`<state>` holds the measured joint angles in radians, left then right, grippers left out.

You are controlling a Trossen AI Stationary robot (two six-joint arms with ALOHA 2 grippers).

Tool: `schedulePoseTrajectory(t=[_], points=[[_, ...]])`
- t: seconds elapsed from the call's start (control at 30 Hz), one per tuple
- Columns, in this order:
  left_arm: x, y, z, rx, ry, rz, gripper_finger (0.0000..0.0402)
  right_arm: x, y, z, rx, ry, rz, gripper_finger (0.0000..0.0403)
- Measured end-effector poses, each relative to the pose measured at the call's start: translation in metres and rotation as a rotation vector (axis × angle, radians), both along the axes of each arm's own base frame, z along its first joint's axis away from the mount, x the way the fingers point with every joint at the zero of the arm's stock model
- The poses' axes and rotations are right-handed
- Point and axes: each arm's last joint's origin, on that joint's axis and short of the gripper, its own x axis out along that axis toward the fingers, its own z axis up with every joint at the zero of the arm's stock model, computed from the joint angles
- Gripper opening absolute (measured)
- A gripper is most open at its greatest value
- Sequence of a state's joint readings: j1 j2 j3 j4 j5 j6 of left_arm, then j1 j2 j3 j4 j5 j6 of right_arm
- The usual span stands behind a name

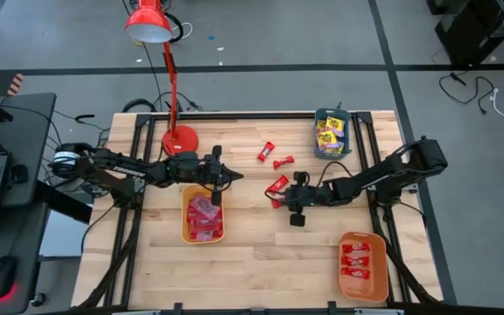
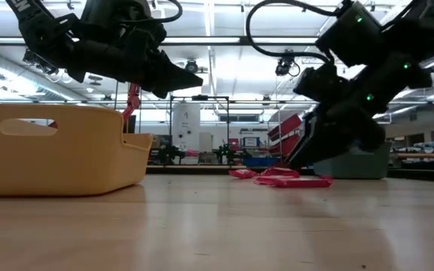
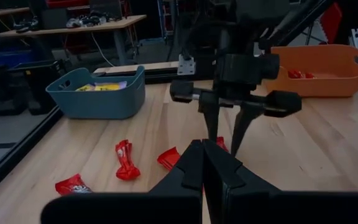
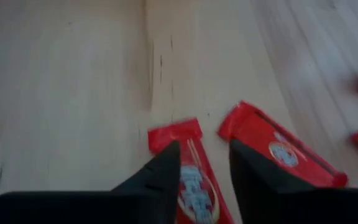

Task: Sort candy
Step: Put the red chocolate into the orange bin

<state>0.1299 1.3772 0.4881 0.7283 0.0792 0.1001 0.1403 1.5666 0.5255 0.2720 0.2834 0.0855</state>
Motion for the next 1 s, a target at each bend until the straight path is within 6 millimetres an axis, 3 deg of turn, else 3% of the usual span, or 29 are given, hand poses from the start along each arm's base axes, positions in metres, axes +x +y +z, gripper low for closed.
schedulePoseTrajectory(t=[0.3,0.53,0.73,1.0], points=[[0.0,0.0,0.0,0.0,0.003,0.0,0.0002,0.009,0.0,-0.015,0.002,-0.017,0.027,0.021],[0.0,0.0,0.0,-0.001,0.005,0.0,0.0002,0.01,0.0,-0.028,0.014,0.02,0.017,0.0237],[0.0,0.0,0.0,-0.001,0.005,0.0,0.0002,0.009,0.001,-0.032,0.082,0.047,-0.007,0.0212],[0.0,0.0,-0.001,-0.001,0.007,0.0,0.0002,0.008,0.002,-0.033,0.111,0.061,0.004,0.0116]])
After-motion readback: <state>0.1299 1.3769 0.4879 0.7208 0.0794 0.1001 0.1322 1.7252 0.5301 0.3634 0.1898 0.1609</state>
